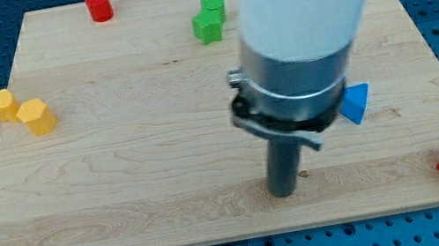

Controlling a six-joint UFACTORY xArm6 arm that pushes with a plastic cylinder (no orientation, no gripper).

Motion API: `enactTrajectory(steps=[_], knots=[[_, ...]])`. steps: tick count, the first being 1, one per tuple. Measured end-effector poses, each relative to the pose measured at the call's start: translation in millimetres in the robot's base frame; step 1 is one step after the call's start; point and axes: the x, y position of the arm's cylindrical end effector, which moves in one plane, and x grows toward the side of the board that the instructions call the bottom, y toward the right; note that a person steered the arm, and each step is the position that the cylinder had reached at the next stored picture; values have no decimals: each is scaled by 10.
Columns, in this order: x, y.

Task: Move arm at top left of the board

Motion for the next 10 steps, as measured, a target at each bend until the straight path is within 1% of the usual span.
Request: enactTrajectory(steps=[1, 2, 5, 7, 8, 10], knots=[[-128, -490], [-426, -633], [-1035, -808], [-1076, -911], [-1107, -1258], [-1125, -1457]])
